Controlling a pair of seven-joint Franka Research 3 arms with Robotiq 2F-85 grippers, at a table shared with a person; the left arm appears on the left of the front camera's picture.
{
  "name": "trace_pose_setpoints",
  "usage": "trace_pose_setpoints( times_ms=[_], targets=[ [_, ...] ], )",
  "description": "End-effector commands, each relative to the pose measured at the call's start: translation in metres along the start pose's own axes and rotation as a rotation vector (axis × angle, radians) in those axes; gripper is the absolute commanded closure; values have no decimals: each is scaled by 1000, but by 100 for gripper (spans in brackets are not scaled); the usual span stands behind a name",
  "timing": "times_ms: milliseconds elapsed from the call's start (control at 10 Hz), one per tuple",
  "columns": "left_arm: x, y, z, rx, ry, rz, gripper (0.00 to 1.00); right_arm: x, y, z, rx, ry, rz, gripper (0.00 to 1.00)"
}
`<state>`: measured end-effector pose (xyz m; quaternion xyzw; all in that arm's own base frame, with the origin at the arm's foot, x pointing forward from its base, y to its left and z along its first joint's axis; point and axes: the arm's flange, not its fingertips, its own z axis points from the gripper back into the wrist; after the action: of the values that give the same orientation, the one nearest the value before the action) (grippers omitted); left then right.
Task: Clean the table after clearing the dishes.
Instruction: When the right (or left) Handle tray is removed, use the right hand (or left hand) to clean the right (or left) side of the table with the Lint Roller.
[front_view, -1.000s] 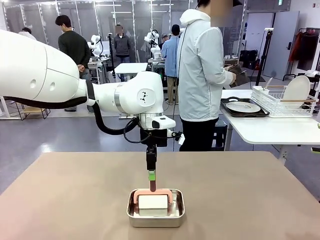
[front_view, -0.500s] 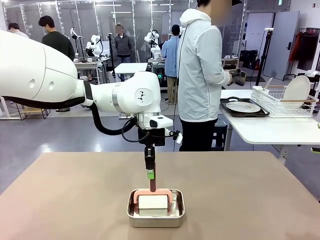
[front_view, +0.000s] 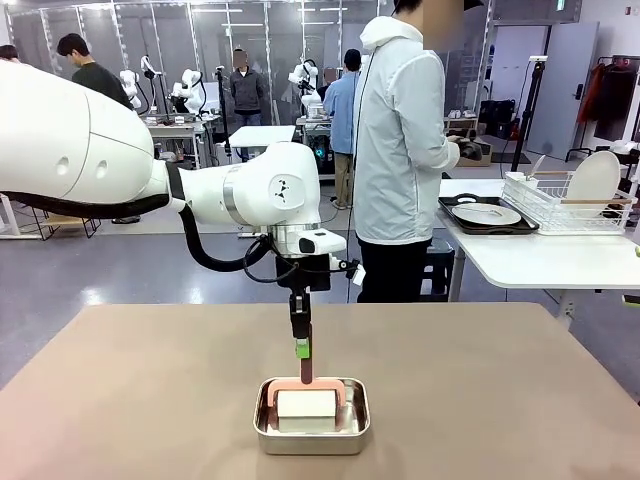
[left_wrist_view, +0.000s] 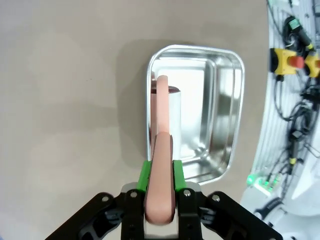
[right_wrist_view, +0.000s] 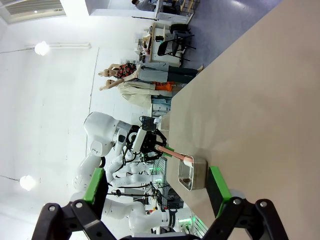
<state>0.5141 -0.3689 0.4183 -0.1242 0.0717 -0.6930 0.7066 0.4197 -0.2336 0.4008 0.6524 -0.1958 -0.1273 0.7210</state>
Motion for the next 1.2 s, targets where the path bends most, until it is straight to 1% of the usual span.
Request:
trace_pose_setpoints(
  times_ms=[0, 100, 200, 300, 400, 500, 700, 800, 900, 1000, 1100],
  targets=[
    [-20, -41, 43, 68, -83, 97, 82, -1, 3, 0, 4, 4, 6, 0],
    [-34, -62, 68, 105, -138, 139, 82, -1, 3, 0, 4, 4, 6, 0],
    [-51, -87, 88, 115, -193, 169, 82, -1, 3, 0, 4, 4, 6, 0],
    [-70, -107, 105, 128, -271, 210, 82, -1, 3, 0, 4, 4, 6, 0],
    [-96, -117, 120, 169, -383, 310, 82, -1, 3, 0, 4, 4, 6, 0],
    [-124, -118, 130, 210, -500, 419, 82, -1, 3, 0, 4, 4, 6, 0],
    [-179, -103, 132, 250, -686, 785, 82, -1, 3, 0, 4, 4, 6, 0],
    [-203, -95, 130, 199, -795, 958, 82, -1, 3, 0, 4, 4, 6, 0],
    [-223, -90, 125, 195, -856, 1054, 82, -1, 3, 0, 4, 4, 6, 0],
    [-231, -86, 121, 222, -857, 1058, 82, -1, 3, 0, 4, 4, 6, 0],
    [-232, -94, 114, 256, -728, 761, 82, -1, 3, 0, 4, 4, 6, 0]
  ],
)
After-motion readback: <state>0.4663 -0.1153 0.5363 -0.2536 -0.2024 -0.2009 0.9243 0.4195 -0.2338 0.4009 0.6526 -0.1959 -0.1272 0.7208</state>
